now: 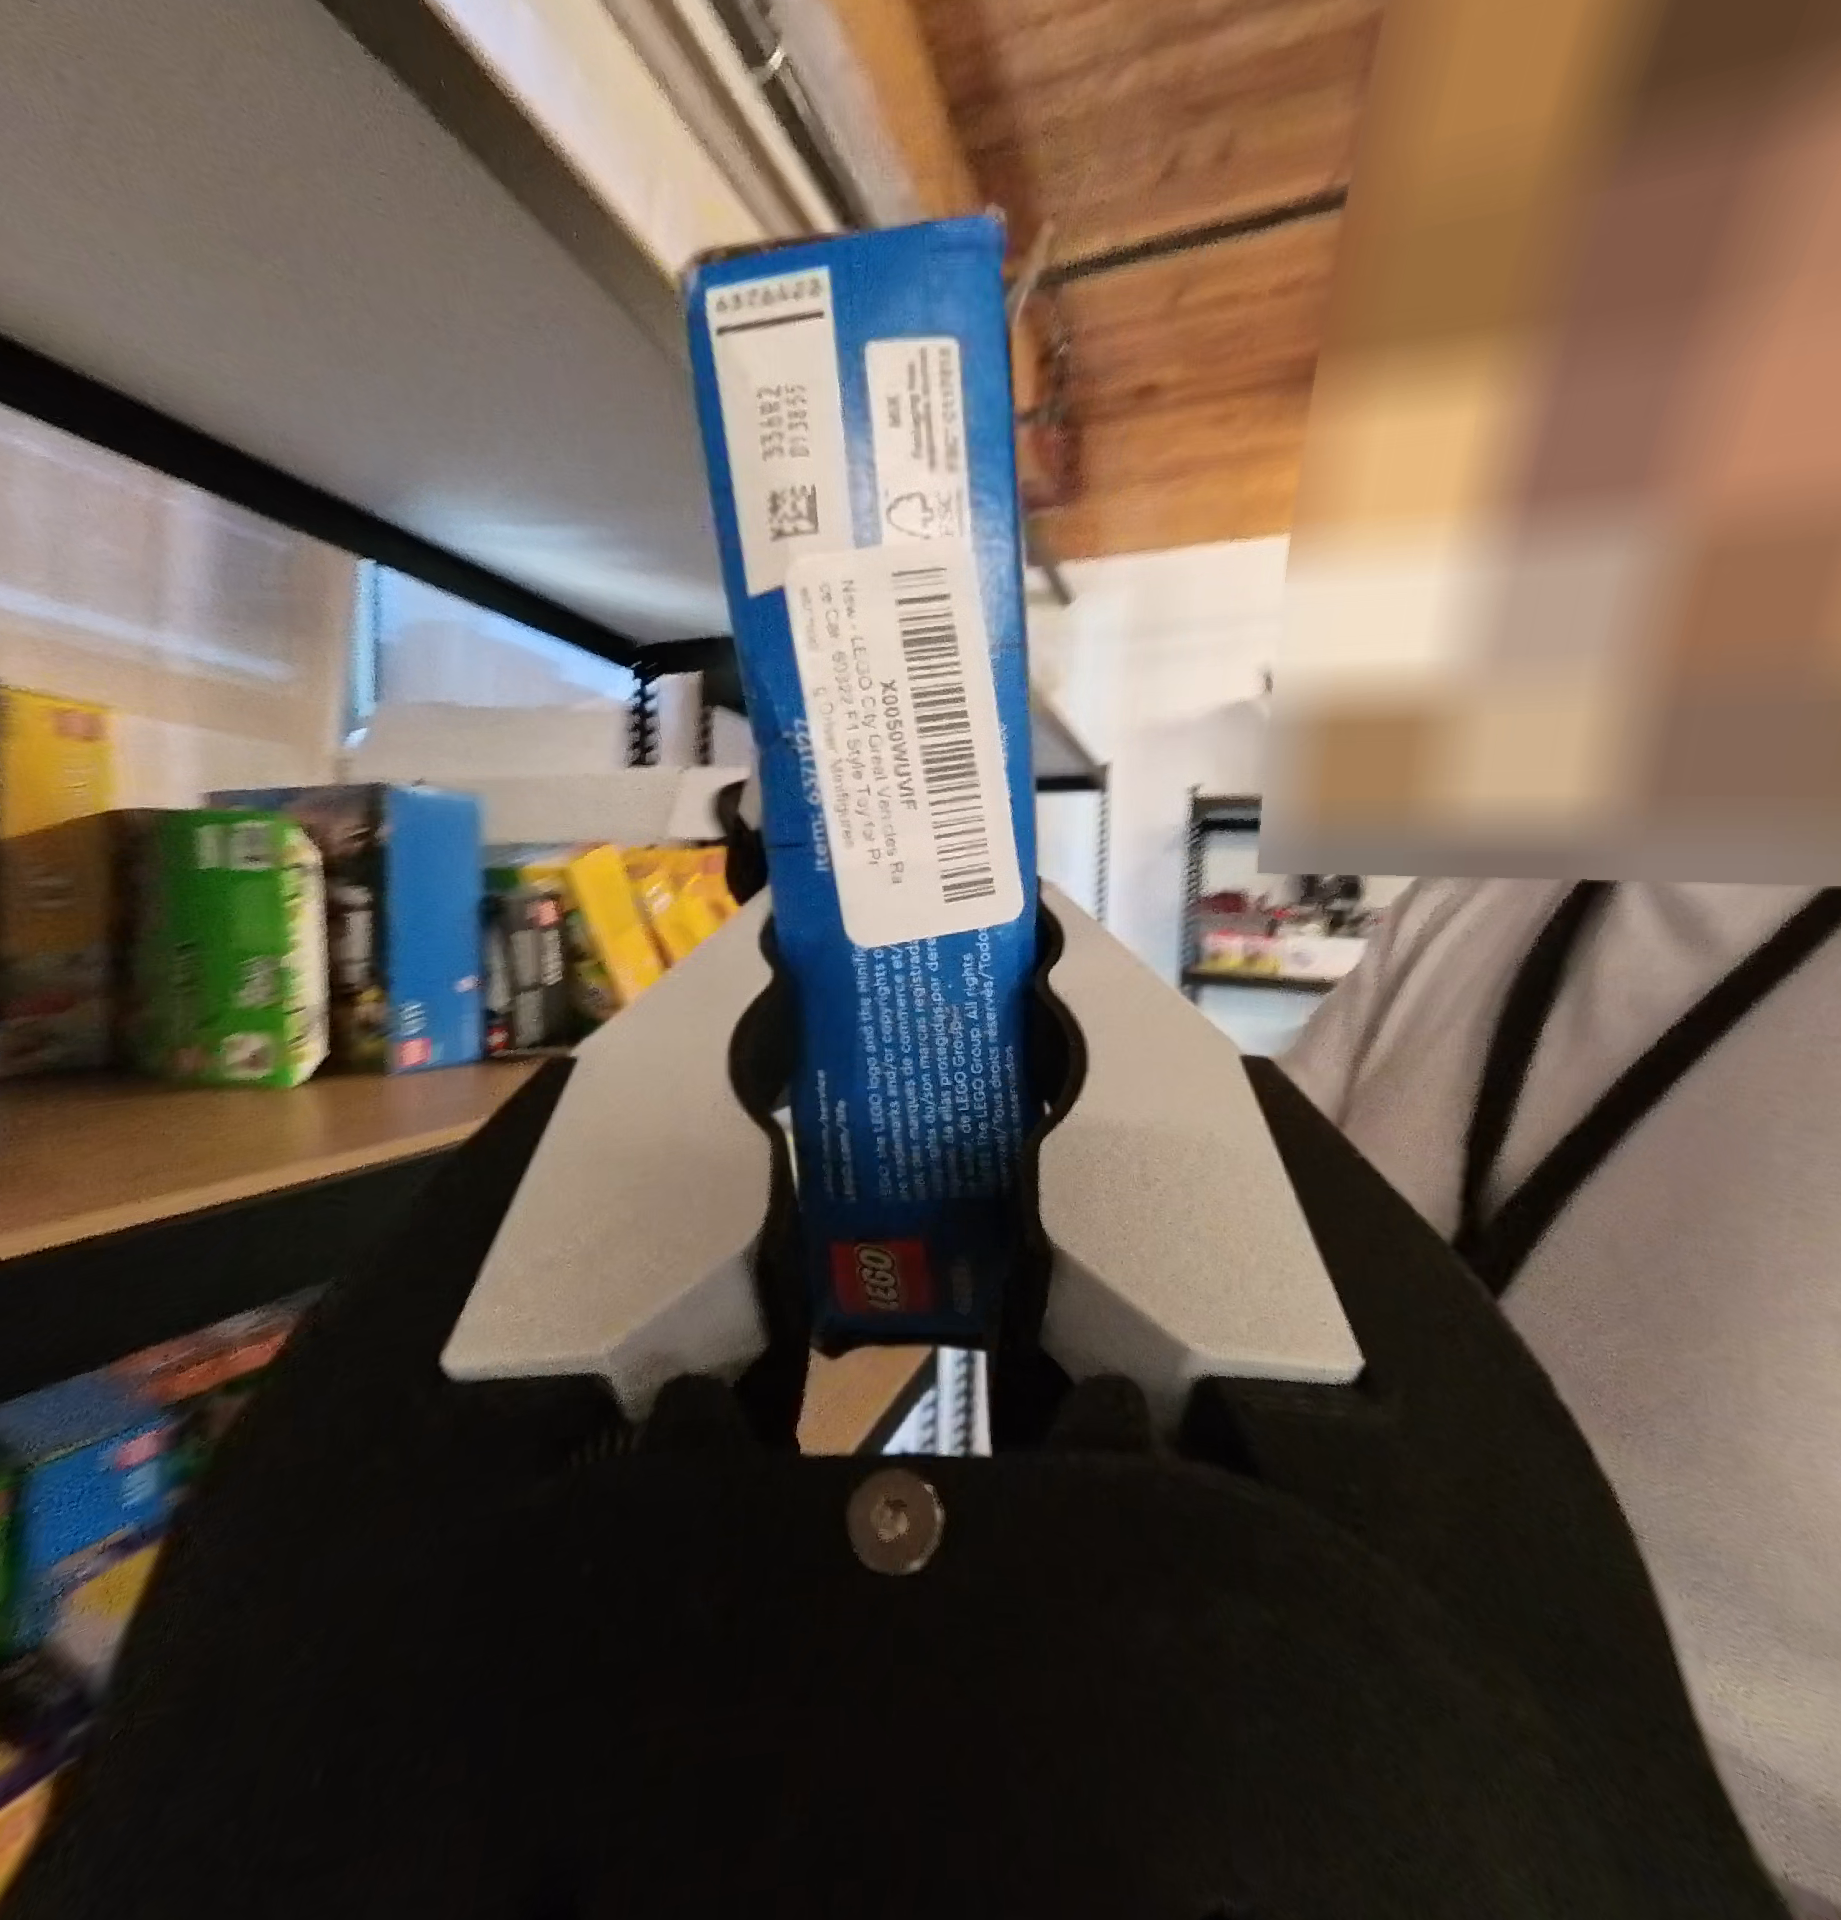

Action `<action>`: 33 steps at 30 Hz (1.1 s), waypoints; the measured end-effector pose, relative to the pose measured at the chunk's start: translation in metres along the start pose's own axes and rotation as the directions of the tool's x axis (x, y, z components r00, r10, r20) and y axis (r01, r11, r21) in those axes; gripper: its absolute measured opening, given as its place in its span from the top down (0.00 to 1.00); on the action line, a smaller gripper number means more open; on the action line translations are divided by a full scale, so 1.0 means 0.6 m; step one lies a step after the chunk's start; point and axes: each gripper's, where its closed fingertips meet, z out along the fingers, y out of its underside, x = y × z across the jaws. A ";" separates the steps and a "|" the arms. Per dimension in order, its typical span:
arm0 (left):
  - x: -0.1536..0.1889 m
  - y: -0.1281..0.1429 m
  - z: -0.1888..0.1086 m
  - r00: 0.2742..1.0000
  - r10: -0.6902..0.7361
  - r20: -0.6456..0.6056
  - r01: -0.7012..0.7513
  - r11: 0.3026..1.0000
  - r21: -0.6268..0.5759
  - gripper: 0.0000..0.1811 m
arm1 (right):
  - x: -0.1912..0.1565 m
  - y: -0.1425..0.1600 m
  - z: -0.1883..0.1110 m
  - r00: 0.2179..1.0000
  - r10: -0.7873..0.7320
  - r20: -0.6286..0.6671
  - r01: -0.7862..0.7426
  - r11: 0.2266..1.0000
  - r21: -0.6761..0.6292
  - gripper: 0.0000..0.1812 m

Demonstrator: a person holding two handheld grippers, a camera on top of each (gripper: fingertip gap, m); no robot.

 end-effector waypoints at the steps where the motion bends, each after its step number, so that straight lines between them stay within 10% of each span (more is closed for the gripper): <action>1: -0.002 0.007 -0.006 0.999 0.029 0.034 -0.028 0.999 -0.026 0.78 | 0.027 0.006 -0.017 0.983 -0.130 -0.131 0.127 0.991 -0.030 0.59; 10: -0.022 0.054 -0.036 0.995 0.030 0.095 -0.016 0.990 -0.137 0.78 | 0.092 0.109 -0.045 0.798 -0.489 -0.353 0.278 0.817 -0.506 0.41; 14: -0.042 0.099 -0.048 0.992 0.027 0.121 0.008 0.961 -0.277 0.78 | 0.076 0.099 -0.053 0.635 -0.731 -0.251 0.364 0.570 -0.737 0.55; 20: -0.033 0.215 -0.050 0.992 -0.121 0.035 0.124 0.882 -0.455 0.79 | 0.147 0.205 -0.169 0.649 -0.730 -0.215 -0.086 0.211 -0.974 0.59; 27: -0.047 0.282 -0.056 0.944 -0.326 -0.051 0.274 0.860 -0.431 0.79 | 0.150 0.252 -0.215 0.719 -0.556 -0.417 -0.231 0.375 -0.898 0.73; 33: -0.106 0.288 -0.064 0.878 -0.479 -0.016 0.448 0.832 -0.326 0.79 | 0.167 0.195 -0.274 0.554 -0.608 -0.568 -0.154 0.596 -0.788 0.51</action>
